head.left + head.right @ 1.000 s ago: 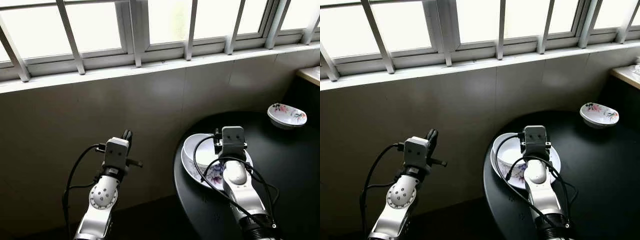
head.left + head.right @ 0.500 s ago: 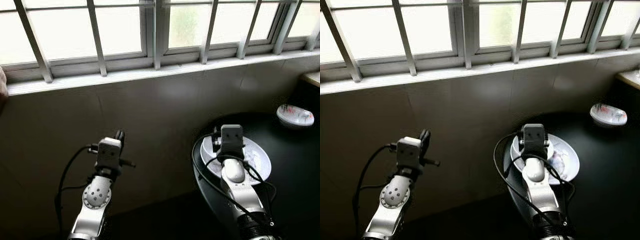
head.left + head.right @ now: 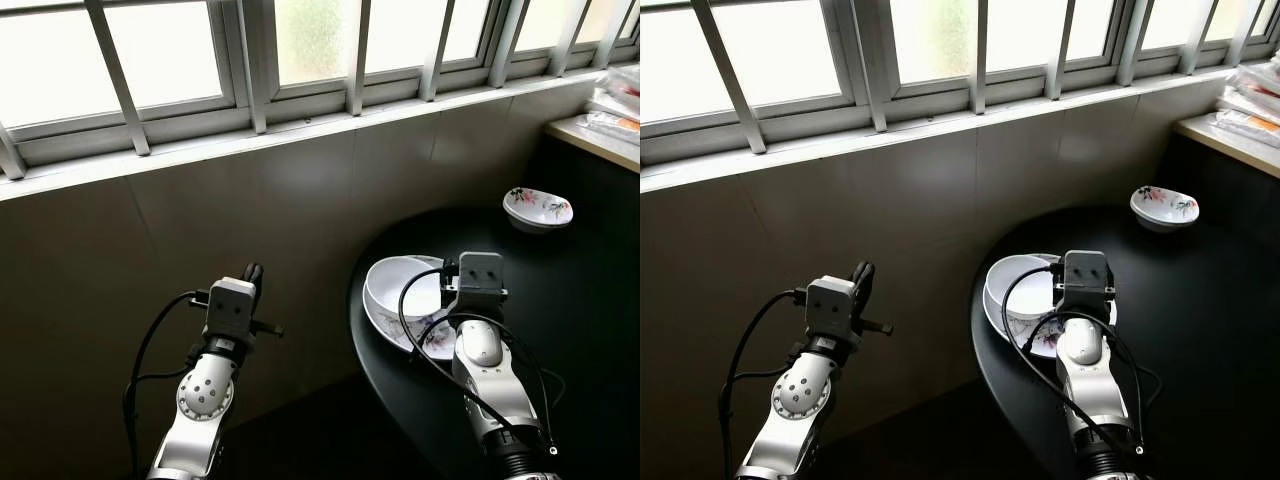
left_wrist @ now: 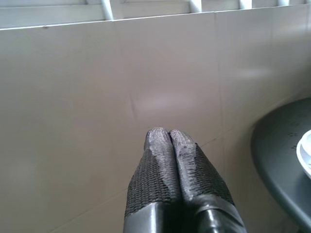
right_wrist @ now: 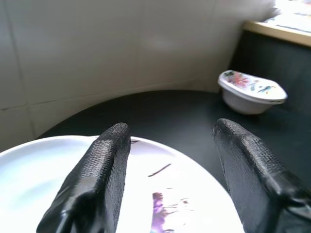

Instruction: Kitchen organization

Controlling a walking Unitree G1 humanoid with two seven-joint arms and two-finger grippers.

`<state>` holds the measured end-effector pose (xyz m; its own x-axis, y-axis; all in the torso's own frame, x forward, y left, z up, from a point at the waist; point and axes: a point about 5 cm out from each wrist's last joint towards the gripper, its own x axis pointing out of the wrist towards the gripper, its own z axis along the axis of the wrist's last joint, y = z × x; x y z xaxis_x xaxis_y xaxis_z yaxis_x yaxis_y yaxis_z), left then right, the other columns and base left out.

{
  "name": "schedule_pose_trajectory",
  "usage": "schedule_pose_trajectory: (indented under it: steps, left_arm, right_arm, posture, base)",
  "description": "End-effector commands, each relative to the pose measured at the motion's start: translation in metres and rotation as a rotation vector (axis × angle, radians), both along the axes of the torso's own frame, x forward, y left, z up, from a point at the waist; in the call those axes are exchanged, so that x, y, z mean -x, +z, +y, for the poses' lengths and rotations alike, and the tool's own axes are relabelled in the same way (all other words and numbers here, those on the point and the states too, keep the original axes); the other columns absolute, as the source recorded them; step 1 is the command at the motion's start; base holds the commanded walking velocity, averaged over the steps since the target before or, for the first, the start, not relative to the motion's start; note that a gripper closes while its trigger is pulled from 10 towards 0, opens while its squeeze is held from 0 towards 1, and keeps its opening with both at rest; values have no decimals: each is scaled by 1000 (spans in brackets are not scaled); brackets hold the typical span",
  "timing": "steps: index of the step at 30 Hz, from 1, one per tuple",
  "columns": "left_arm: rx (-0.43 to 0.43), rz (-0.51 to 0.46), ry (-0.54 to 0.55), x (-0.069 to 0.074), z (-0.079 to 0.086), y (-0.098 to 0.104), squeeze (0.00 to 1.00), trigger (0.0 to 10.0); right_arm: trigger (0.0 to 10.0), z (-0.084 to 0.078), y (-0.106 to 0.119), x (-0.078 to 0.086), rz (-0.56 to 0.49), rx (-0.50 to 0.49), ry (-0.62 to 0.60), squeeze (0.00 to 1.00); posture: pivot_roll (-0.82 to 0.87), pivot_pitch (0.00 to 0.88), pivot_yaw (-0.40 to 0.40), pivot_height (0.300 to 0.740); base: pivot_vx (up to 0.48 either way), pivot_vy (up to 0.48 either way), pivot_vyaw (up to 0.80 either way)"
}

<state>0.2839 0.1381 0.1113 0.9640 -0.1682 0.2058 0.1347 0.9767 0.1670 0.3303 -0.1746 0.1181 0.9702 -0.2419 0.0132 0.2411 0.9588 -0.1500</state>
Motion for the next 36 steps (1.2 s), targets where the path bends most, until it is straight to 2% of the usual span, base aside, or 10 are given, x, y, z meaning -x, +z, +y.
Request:
schedule_pose_trajectory:
  steps: [1, 2, 4, 5, 9, 11, 17, 21, 27, 36]
  left_arm:
    - [-17, 9, -2, 0, 1, -2, 0, 10000]
    - [-17, 11, -4, 0, 1, -2, 0, 10000]
    - [-17, 11, -4, 0, 1, -2, 0, 10000]
    - [-16, 14, -6, 0, 0, -2, 0, 10000]
    - [-16, 17, -5, 0, 1, -3, 0, 10000]
    - [-16, 17, -4, 0, 1, -3, 0, 10000]
    - [-18, 19, -6, 0, 0, -4, 0, 10000]
    - [-19, 17, -7, 0, 0, -4, 0, 10000]
    - [-23, 19, -9, 0, 0, -4, 0, 10000]
    - [-25, 13, -12, -1, -2, -3, 0, 10000]
  right_arm:
    - [10000, 0, -7, -1, 46, -61, -5, 0]
    - [10000, -2, -12, -1, 80, -118, -13, 0]
    - [10000, -2, -13, -1, 86, -129, -14, 0]
    - [10000, -8, -16, 0, 101, -171, -60, 0]
    - [10000, -22, -14, 1, 83, -172, -150, 0]
    - [10000, -24, -14, 1, 83, -171, -159, 0]
    - [10000, -20, -21, -1, 133, -221, -128, 0]
    - [10000, -16, -33, 1, 195, -322, -133, 0]
    - [10000, -11, -36, 1, 234, -425, -136, 0]
    - [10000, -4, -24, -5, 190, -412, -83, 0]
  posture:
    - [-70, 0, 22, 740]
    - [-70, 0, 22, 740]
    - [-70, 0, 22, 740]
    - [-69, 0, 21, 740]
    - [-70, 0, 21, 740]
    - [-69, 0, 20, 740]
    - [-70, 0, 20, 740]
    - [-69, 0, 20, 740]
    - [-71, 0, 23, 740]
    - [-71, 0, 23, 740]
  base:
    - [0, 0, 0]
    - [0, 0, 0]
    - [0, 0, 0]
    - [0, 0, 0]
    - [0, 0, 0]
    - [0, 0, 0]
    - [0, 0, 0]
    - [0, 0, 0]
    - [0, 0, 0]
    - [0, 0, 0]
